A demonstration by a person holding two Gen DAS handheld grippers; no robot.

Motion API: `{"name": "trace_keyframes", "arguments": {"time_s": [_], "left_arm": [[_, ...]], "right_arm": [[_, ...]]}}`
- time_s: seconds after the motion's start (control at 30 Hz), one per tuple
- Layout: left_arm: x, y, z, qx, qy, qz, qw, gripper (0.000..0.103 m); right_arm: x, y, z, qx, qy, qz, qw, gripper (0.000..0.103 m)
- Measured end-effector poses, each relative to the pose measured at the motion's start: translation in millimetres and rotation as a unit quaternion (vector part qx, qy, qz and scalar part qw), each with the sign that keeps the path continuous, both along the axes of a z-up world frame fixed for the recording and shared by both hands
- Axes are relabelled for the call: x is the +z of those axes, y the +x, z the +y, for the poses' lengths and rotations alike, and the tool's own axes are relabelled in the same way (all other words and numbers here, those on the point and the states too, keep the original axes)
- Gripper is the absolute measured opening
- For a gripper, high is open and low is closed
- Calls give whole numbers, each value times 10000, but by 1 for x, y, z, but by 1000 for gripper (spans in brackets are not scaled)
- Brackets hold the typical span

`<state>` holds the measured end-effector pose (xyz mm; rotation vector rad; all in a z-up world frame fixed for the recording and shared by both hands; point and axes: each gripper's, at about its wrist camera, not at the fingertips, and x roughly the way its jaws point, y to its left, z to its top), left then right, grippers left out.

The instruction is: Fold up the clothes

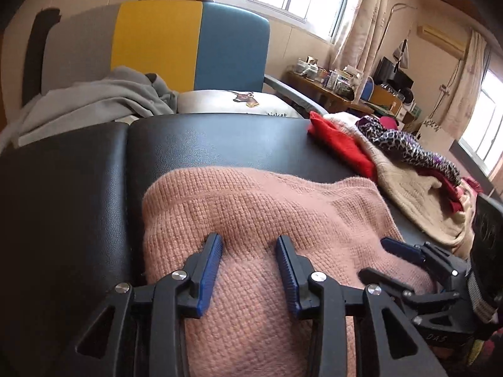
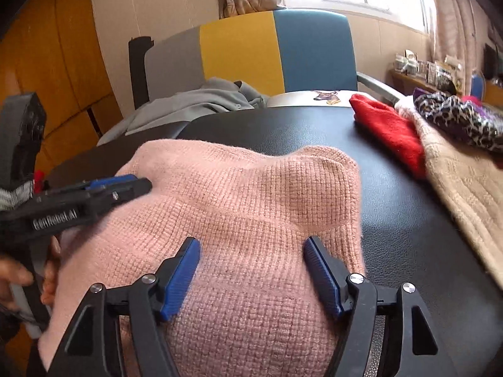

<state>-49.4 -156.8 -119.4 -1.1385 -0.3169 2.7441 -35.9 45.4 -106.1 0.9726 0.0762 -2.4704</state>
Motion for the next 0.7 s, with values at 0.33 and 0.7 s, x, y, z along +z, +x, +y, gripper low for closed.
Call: {"name": "trace_keyframes", "arguments": {"time_s": [0.33,0.7], "left_arm": [[24,106,-4,57,198,461,9987,36],[-12,157,36,-552,242,168,9980,40]], "right_arm": [[-6,-6,3,158,-172,-70,9997,78],[34,-14,-20,973,-177,-357,9945,103]]}}
